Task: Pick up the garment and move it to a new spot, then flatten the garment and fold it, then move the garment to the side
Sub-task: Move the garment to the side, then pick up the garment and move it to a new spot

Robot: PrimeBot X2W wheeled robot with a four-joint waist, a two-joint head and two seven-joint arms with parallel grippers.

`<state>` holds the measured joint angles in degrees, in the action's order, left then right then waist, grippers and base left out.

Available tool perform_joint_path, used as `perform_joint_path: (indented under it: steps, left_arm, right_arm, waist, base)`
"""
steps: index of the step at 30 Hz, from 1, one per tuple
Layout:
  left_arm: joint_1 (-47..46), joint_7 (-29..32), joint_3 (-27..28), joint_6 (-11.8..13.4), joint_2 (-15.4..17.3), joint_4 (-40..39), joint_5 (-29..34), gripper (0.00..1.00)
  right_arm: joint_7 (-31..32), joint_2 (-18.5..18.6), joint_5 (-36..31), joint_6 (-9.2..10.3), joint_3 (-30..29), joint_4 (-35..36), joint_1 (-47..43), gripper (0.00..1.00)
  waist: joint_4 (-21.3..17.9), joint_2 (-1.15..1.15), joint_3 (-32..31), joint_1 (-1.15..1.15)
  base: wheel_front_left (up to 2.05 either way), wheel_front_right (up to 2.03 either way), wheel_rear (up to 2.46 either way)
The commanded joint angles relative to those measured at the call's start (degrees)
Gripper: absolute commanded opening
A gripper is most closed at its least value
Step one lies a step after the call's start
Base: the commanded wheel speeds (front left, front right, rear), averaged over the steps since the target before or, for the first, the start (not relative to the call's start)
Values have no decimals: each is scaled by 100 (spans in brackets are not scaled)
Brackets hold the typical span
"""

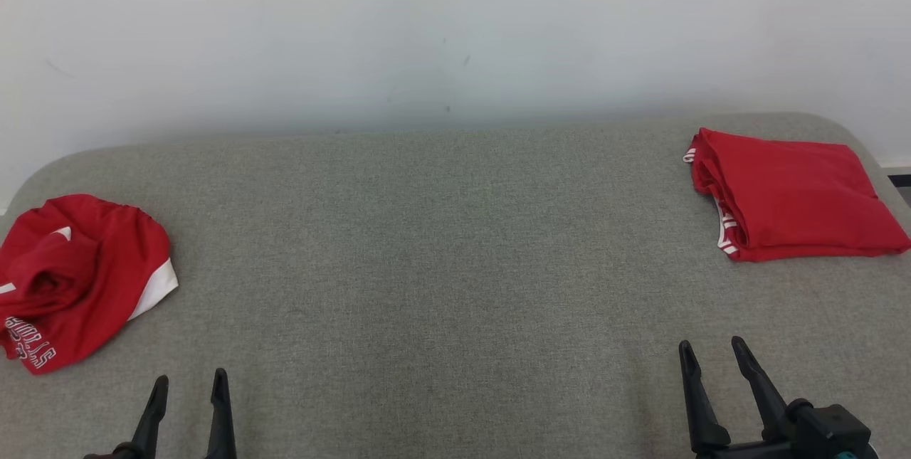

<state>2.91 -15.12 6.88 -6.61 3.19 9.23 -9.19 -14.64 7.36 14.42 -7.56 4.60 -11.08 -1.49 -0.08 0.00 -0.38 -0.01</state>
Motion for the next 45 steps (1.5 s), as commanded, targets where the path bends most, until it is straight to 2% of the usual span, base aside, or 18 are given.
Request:
perform_joint_path:
  steps: [1, 14, 19, 27, 37, 45]
  left_arm:
    - [81, -1, 2, -16, 17, -22, -20, 100]
    - [73, -1, 12, -24, 28, 24, 58, 100]
    - [17, -2, 26, 2, 37, 32, 71, 100]
    - [-140, -1, 161, 78, 162, 49, 11, 100]
    - [-291, -1, 291, 143, 162, 34, -103, 100]
    - [-272, -2, 375, 178, 187, 67, -107, 100]
  right_arm:
    - [-11, -17, -32, 17, -3, -5, -54, 100]
    - [-25, -42, -19, 17, 52, -45, -87, 100]
    - [-27, -41, 4, 17, 61, -64, -122, 100]
    - [-28, -121, 2, 17, 187, -100, -67, 100]
    - [-45, -154, 13, 17, 350, -218, 132, 100]
    - [-45, -187, 10, 17, 490, -320, 265, 100]
  waist:
    - [-1, 0, 2, 1]
    - [18, 0, -18, 1]
    - [139, 0, -44, 1]
    - [756, 0, 56, 1]
    - [1702, 0, 219, 1]
    - [2220, 0, 234, 1]
  base:
    - [0, 0, 0]
    - [0, 0, 0]
    - [0, 0, 0]
    - [0, 0, 0]
    - [0, 0, 0]
    - [0, 0, 0]
